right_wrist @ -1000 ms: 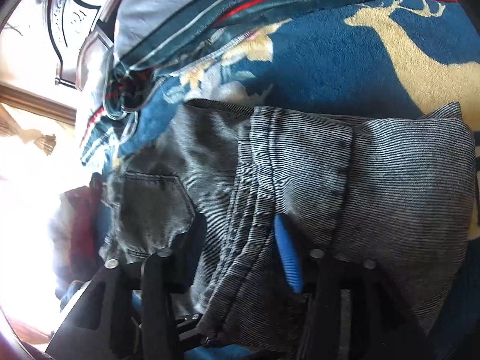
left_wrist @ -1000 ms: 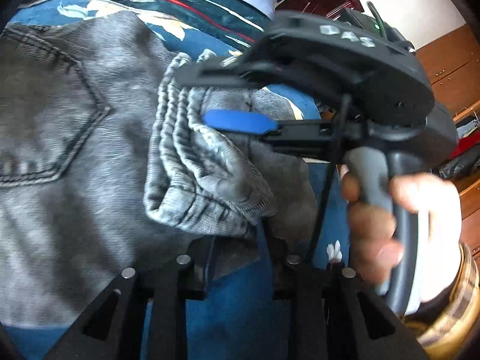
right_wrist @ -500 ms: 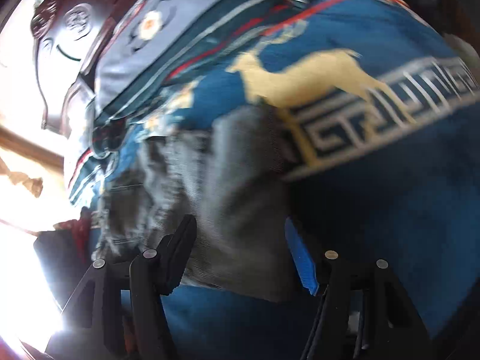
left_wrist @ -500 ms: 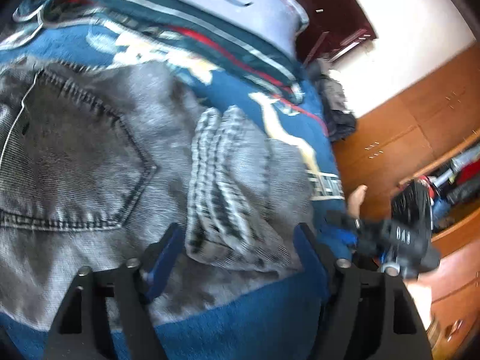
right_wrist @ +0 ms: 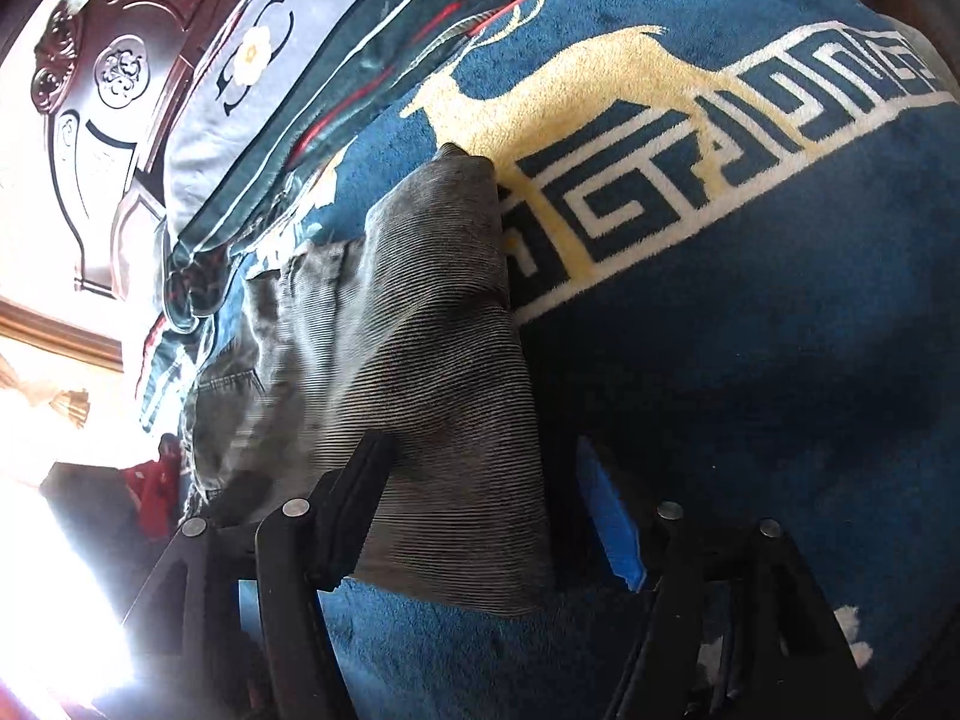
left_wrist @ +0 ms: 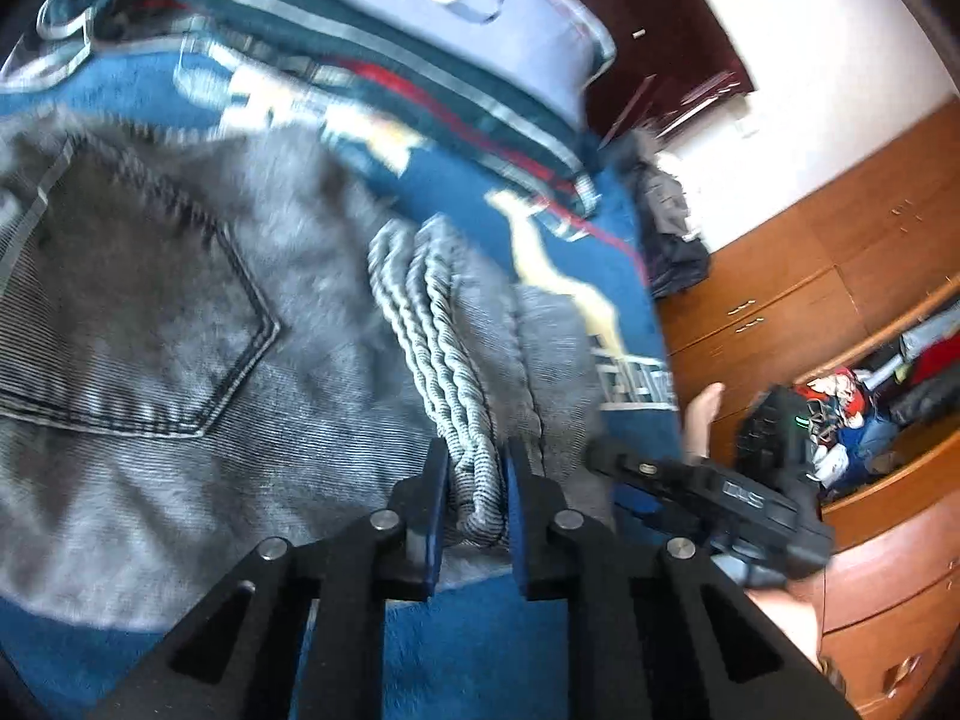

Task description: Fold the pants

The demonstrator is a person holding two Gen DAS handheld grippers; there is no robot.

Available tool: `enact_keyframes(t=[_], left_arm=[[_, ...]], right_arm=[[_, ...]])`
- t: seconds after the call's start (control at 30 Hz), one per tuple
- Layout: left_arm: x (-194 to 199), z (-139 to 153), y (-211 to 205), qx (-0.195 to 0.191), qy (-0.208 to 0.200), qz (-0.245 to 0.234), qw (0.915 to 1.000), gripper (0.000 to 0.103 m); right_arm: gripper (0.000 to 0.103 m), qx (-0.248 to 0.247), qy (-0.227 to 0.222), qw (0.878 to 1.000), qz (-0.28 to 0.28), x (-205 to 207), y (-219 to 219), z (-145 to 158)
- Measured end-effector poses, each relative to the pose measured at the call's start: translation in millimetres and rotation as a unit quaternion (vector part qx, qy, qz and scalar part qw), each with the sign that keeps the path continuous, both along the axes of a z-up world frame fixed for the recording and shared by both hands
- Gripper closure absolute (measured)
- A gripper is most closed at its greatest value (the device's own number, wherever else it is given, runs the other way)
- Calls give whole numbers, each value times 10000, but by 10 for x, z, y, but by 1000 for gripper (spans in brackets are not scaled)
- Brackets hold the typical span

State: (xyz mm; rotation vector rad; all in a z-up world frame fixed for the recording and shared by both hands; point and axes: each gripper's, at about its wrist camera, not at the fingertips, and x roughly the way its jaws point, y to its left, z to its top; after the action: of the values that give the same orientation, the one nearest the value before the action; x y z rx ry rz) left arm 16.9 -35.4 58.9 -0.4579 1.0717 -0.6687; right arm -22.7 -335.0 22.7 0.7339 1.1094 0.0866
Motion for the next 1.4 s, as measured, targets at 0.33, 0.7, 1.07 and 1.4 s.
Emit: enact_keyframes(t=[0.33, 0.7, 1.07, 1.4], left_arm=[[26, -361, 137, 531, 390, -24, 9978, 79], [1041, -249, -146, 827, 444, 131, 9955, 55], [815, -173, -121, 494, -375, 704, 9956, 79], [949, -460, -109, 874, 132, 612, 9942, 74]], right_arm=[[39, -696, -21, 9972, 259, 7, 162, 77], [39, -538, -424, 9972, 287, 618, -10, 301], [75, -758, -184, 9960, 427, 964, 17, 131], [62, -1432, -14, 9864, 803, 1057, 192, -39]])
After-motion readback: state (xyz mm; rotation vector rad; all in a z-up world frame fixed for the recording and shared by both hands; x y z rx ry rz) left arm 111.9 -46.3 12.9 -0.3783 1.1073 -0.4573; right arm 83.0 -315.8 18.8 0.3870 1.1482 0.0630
